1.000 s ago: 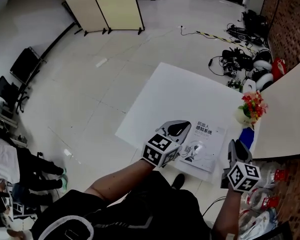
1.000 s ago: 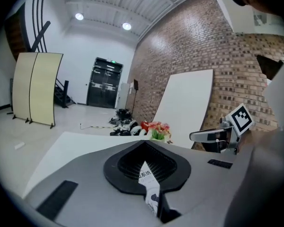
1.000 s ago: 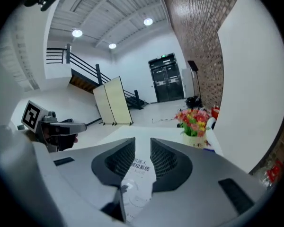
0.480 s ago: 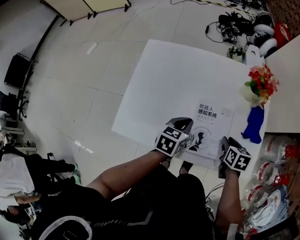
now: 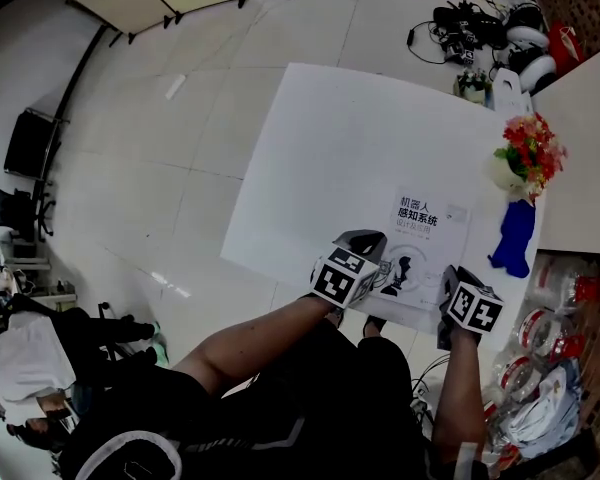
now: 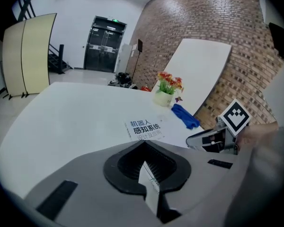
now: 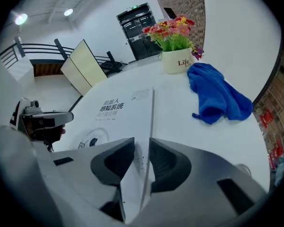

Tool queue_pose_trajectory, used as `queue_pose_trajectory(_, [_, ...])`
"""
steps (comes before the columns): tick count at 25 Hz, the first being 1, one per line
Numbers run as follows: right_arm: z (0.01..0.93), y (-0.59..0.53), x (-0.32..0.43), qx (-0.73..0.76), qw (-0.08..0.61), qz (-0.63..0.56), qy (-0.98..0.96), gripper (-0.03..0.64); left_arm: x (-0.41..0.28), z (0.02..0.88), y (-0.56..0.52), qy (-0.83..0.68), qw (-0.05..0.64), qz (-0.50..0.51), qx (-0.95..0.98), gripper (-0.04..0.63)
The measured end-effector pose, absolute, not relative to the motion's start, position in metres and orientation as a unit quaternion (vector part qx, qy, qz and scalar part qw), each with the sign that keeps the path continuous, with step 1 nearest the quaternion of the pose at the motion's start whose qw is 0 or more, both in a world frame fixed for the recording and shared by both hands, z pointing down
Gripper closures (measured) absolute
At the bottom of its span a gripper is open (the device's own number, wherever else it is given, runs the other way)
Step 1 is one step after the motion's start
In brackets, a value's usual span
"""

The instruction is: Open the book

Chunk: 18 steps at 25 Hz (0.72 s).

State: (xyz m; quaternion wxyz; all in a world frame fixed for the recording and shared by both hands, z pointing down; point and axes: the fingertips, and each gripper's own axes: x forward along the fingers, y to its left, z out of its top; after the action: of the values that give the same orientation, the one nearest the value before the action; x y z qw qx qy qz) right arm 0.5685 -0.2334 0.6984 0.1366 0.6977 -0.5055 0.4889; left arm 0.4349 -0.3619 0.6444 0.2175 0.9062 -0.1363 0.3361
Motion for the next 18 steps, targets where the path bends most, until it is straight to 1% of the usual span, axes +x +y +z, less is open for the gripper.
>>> queue_pose_trajectory(3, [0.697,-0.233,0.57,0.706,0.137,0.493,-0.489,0.526,0.436,0.645,-0.36,-0.135,0.218,0.336,0.907,0.6])
queue_pose_trajectory(10, [0.693,-0.229,0.574,0.728,0.149,0.489,-0.457,0.566,0.426,0.639,-0.353,-0.141,0.227,0.333,0.904,0.6])
queue_pose_trajectory(13, [0.688,-0.229,0.576,0.736,0.132,0.489,-0.45,0.584,0.424,0.635,-0.355,-0.147,0.233,0.324,0.905,0.6])
queue_pose_trajectory(18, [0.67,-0.231,0.575,0.729,0.072,0.51,-0.451,0.603,0.422,0.622,-0.362,-0.158,0.23,0.305,0.911,0.6])
